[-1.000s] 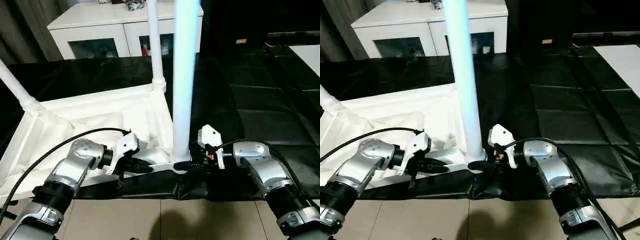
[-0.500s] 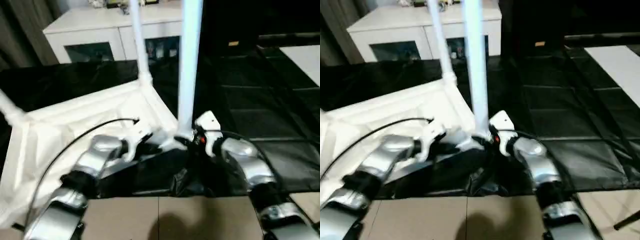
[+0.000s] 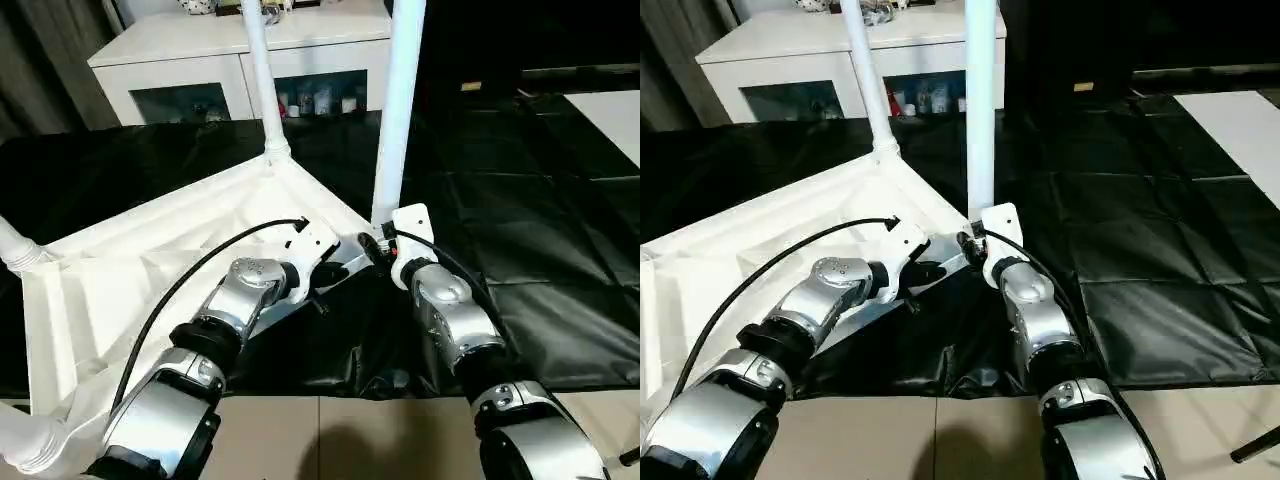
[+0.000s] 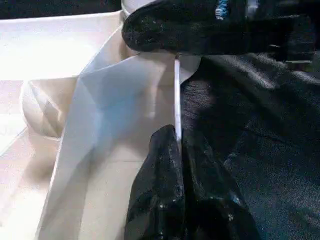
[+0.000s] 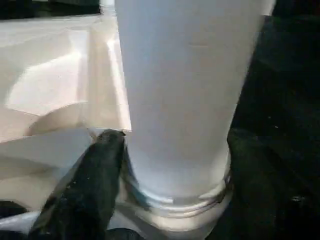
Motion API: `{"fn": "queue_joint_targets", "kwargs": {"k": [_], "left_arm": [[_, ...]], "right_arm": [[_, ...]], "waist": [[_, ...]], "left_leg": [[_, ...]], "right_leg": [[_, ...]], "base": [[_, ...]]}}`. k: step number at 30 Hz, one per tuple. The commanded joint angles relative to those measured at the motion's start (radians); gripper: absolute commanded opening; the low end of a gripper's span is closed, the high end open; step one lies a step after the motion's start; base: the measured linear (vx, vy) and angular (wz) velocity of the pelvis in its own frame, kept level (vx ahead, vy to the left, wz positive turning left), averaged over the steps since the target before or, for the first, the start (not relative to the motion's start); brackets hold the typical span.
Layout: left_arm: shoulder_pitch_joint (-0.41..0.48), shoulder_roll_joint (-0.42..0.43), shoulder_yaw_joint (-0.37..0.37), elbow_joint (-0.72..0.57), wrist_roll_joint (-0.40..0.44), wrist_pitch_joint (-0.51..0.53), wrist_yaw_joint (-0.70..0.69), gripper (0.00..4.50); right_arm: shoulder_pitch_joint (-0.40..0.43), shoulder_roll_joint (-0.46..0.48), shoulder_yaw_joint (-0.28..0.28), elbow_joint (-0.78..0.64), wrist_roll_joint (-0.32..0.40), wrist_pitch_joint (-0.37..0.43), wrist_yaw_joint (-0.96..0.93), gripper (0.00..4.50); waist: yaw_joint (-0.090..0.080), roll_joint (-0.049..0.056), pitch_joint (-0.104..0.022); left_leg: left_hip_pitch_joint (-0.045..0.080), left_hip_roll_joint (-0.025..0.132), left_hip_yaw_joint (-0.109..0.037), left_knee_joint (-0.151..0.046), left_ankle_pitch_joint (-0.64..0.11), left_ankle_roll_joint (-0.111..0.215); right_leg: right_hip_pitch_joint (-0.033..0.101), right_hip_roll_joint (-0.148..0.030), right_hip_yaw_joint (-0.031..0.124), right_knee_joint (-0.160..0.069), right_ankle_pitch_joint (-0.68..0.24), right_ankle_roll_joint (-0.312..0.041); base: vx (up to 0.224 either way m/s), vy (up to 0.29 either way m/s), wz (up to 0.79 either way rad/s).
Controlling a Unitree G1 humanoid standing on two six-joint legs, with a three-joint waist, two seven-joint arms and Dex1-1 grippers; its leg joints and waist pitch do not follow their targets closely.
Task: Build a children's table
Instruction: Rotate leg to tighten
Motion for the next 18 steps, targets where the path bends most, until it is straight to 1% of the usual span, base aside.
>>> {"fn": "queue_joint_targets", "kwargs": {"k": [1, 2, 3, 4, 5, 6, 7, 8, 9, 10, 11, 12, 13, 14, 15, 16, 17, 18], "left_arm": [[-0.006, 0.008, 0.013, 0.013, 0.009, -0.040, -0.002, 0.00], [-0.001, 0.016, 0.008, 0.007, 0.011, -0.049, -0.022, 0.00], [0.014, 0.033, -0.005, -0.015, 0.010, -0.062, -0.074, 0.00], [0.014, 0.033, -0.005, -0.015, 0.010, -0.062, -0.074, 0.00], [0.032, 0.050, -0.015, -0.044, 0.001, -0.073, -0.131, 0.00], [0.053, 0.068, -0.023, -0.074, -0.011, -0.084, -0.192, 0.00], [0.060, 0.075, -0.027, -0.084, -0.014, -0.089, -0.213, 0.00], [0.088, 0.105, -0.046, -0.125, -0.023, -0.095, -0.294, 0.00], [0.094, 0.114, -0.053, -0.134, -0.023, -0.098, -0.311, 0.00], [0.113, 0.141, -0.074, -0.159, -0.019, -0.112, -0.364, 0.00], [0.118, 0.151, -0.081, -0.165, -0.016, -0.121, -0.381, 0.00], [0.131, 0.171, -0.088, -0.182, -0.021, -0.128, -0.423, 0.00], [0.143, 0.188, -0.091, -0.199, -0.032, -0.126, -0.462, 0.00], [0.153, 0.202, -0.091, -0.214, -0.042, -0.117, -0.497, 0.00], [0.161, 0.216, -0.093, -0.229, -0.051, -0.113, -0.529, 0.00], [0.165, 0.225, -0.093, -0.239, -0.056, -0.109, -0.548, 0.00], [0.169, 0.232, -0.092, -0.249, -0.059, -0.106, -0.563, 0.00], [0.171, 0.234, -0.091, -0.254, -0.060, -0.103, -0.567, 0.00]], "right_arm": [[0.008, 0.042, 0.040, -0.014, 0.019, -0.010, 0.081, 3.66], [0.010, 0.030, 0.040, -0.024, 0.027, -0.006, 0.113, 3.79], [0.020, -0.002, 0.052, -0.055, 0.036, 0.002, 0.189, 3.79], [0.020, -0.002, 0.052, -0.055, 0.036, 0.002, 0.189, 3.79], [0.037, -0.045, 0.075, -0.094, 0.032, 0.000, 0.260, 3.79], [0.056, -0.092, 0.101, -0.130, 0.024, -0.008, 0.332, 3.79], [0.061, -0.106, 0.106, -0.140, 0.021, -0.011, 0.352, 3.79], [0.085, -0.163, 0.129, -0.185, 0.019, -0.023, 0.436, 3.79], [0.090, -0.177, 0.133, -0.197, 0.020, -0.026, 0.459, 3.79], [0.108, -0.215, 0.145, -0.231, 0.027, -0.035, 0.526, 3.79], [0.114, -0.226, 0.147, -0.243, 0.031, -0.036, 0.550, 3.79], [0.133, -0.257, 0.153, -0.284, 0.058, -0.022, 0.622, 3.79], [0.148, -0.284, 0.160, -0.318, 0.078, -0.009, 0.681, 3.79], [0.160, -0.306, 0.163, -0.346, 0.095, 0.003, 0.732, 3.79], [0.169, -0.324, 0.166, -0.367, 0.111, 0.017, 0.777, 3.79], [0.172, -0.332, 0.167, -0.376, 0.120, 0.025, 0.801, 3.79], [0.174, -0.340, 0.171, -0.384, 0.128, 0.032, 0.820, 3.79], [0.174, -0.343, 0.172, -0.388, 0.131, 0.036, 0.827, 3.79]], "waist": [[-0.002, -0.017, -0.060], [-0.005, -0.015, -0.059], [-0.005, -0.015, -0.058], [-0.004, -0.017, -0.059], [-0.004, -0.014, -0.060], [-0.001, -0.014, -0.060], [0.000, -0.015, -0.064], [0.004, -0.007, -0.064], [0.006, -0.009, -0.067], [0.008, -0.006, -0.068], [0.009, -0.007, -0.067], [0.010, -0.001, -0.069], [0.013, -0.004, -0.068], [0.018, -0.003, -0.067], [0.020, -0.003, -0.067], [0.022, -0.005, -0.066], [0.023, -0.004, -0.065], [0.025, -0.002, -0.062]], "left_leg": [[0.007, 0.028, -0.015, -0.078, -0.171, 0.111], [0.008, 0.029, -0.015, -0.080, -0.184, 0.105], [0.008, 0.028, -0.015, -0.080, -0.193, 0.106], [0.007, 0.030, -0.014, -0.078, -0.193, 0.107], [0.007, 0.031, -0.016, -0.079, -0.183, 0.108], [0.006, 0.032, -0.016, -0.077, -0.167, 0.114], [0.002, 0.033, -0.015, -0.072, -0.130, 0.127], [0.003, 0.032, -0.015, -0.069, -0.116, 0.140], [0.004, 0.034, -0.015, -0.068, -0.104, 0.147], [0.003, 0.035, -0.015, -0.065, -0.092, 0.160], [0.003, 0.036, -0.014, -0.065, -0.092, 0.166], [0.006, 0.037, -0.014, -0.063, -0.090, 0.169], [0.006, 0.037, -0.013, -0.064, -0.102, 0.175], [0.007, 0.040, -0.014, -0.066, -0.107, 0.177], [0.007, 0.041, -0.015, -0.067, -0.110, 0.176], [0.007, 0.043, -0.015, -0.070, -0.121, 0.168], [0.009, 0.043, -0.015, -0.071, -0.132, 0.161], [0.012, 0.044, -0.014, -0.076, -0.168, 0.137]], "right_leg": [[0.055, -0.060, 0.036, -0.071, -0.093, -0.239], [0.055, -0.059, 0.036, -0.074, -0.116, -0.236], [0.056, -0.059, 0.035, -0.075, -0.125, -0.235], [0.055, -0.059, 0.036, -0.074, -0.122, -0.232], [0.056, -0.060, 0.037, -0.072, -0.112, -0.233], [0.058, -0.059, 0.035, -0.071, -0.091, -0.235], [0.060, -0.058, 0.035, -0.064, -0.039, -0.241], [0.057, -0.057, 0.033, -0.061, -0.014, -0.247], [0.058, -0.058, 0.034, -0.059, 0.003, -0.248], [0.056, -0.057, 0.033, -0.055, 0.030, -0.257], [0.055, -0.057, 0.033, -0.055, 0.036, -0.257], [0.053, -0.057, 0.034, -0.053, 0.044, -0.261], [0.053, -0.055, 0.033, -0.053, 0.043, -0.264], [0.054, -0.056, 0.033, -0.053, 0.040, -0.263], [0.053, -0.056, 0.034, -0.053, 0.034, -0.263], [0.051, -0.055, 0.034, -0.054, 0.017, -0.264], [0.050, -0.055, 0.034, -0.055, 0.004, -0.265], [0.047, -0.055, 0.036, -0.059, -0.043, -0.263]], "base": [[0.000, 0.000, 0.00], [0.000, 0.000, 0.00], [0.000, 0.000, 0.00], [0.000, 0.000, 0.00], [0.000, 0.000, 0.00], [0.000, 0.000, 0.00], [0.000, 0.000, 0.00], [0.000, 0.000, 0.00], [0.000, 0.000, 0.00], [0.000, 0.000, 0.00], [0.000, 0.000, 0.00], [0.000, 0.000, 0.00], [0.000, 0.000, 0.00], [0.000, 0.000, 0.00], [0.000, 0.000, 0.00], [0.000, 0.000, 0.00], [0.000, 0.000, 0.00], [0.000, 0.000, 0.00]]}}
